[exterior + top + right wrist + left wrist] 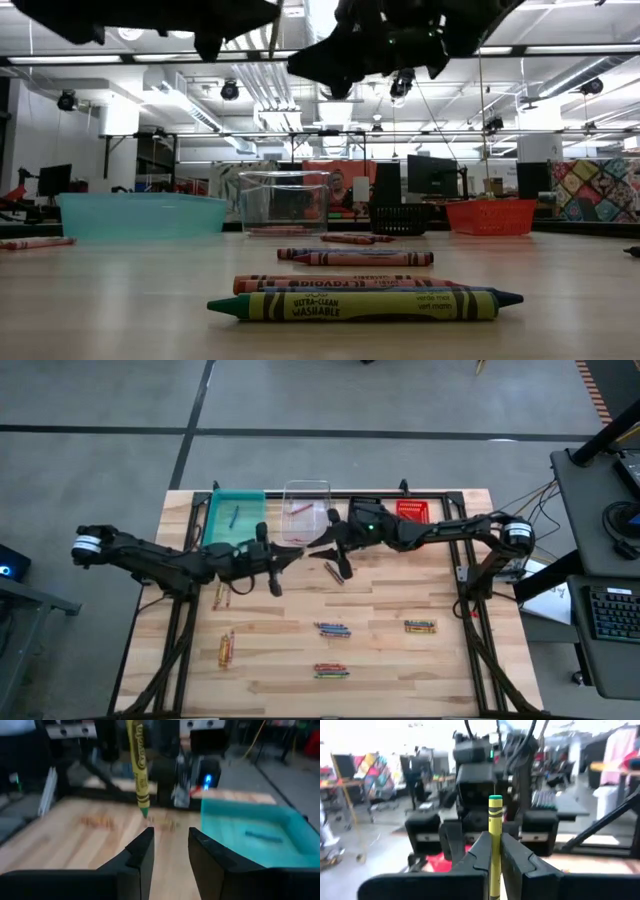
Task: Sort crayons
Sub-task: Put the green crayon into the black bin
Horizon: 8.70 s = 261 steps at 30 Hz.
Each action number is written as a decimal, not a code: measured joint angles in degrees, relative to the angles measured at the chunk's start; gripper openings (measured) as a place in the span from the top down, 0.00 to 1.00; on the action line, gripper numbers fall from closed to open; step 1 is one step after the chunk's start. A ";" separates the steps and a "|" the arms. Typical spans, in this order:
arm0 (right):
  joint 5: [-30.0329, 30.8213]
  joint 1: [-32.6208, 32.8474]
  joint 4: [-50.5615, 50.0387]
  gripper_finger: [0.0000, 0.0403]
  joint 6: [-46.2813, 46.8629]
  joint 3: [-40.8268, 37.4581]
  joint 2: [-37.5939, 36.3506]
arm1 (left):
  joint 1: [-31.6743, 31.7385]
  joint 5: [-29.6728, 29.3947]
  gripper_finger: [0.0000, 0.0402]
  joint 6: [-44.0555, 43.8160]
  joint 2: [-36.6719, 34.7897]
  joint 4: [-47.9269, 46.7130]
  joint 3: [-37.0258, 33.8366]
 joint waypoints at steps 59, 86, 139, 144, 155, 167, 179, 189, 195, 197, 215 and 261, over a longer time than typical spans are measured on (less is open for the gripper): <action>35.67 -6.46 -46.92 0.97 -5.29 16.30 0.66 | 3.20 -6.28 0.67 1.17 5.77 0.71 3.06; 25.90 -21.87 -45.64 0.97 20.12 2.50 0.77 | 3.25 -12.61 0.67 1.27 5.07 -0.15 3.06; 27.83 -22.00 -52.61 0.66 19.07 10.47 9.54 | 3.25 -13.55 0.68 -0.01 5.14 -1.40 3.06; 27.42 -21.53 -52.74 0.66 18.53 11.37 6.86 | 3.25 -13.55 0.68 -0.13 5.14 -2.20 3.06; 27.01 -16.76 -57.65 0.72 15.15 11.71 -4.69 | 3.25 -11.15 0.68 -0.76 5.14 -3.41 3.06; 18.97 -6.32 -73.16 0.76 15.85 11.49 -14.22 | 3.23 -8.92 0.68 -3.01 5.14 -14.73 8.32; 17.85 7.13 -90.07 0.79 20.48 10.75 -12.74 | 3.23 -8.92 0.68 -2.50 5.14 -18.86 10.62; 18.00 17.07 -91.26 0.80 19.89 4.03 -12.90 | 3.23 -8.92 0.68 -1.99 5.14 -18.91 10.58; 20.33 24.85 -87.76 0.82 23.81 -5.34 -13.37 | 3.23 -8.92 0.68 -1.23 5.14 -18.91 10.58; 20.59 27.31 -85.61 0.83 26.14 -8.24 -14.19 | 3.23 -8.92 0.68 -0.45 5.14 -18.86 10.56; 25.14 40.83 -79.46 0.78 43.13 -17.53 -18.73 | 3.23 -8.92 0.68 2.86 5.12 -18.67 11.43; 27.51 46.04 -74.20 0.75 53.38 -23.70 -18.25 | 3.21 -8.92 0.68 1.32 5.12 -19.91 11.30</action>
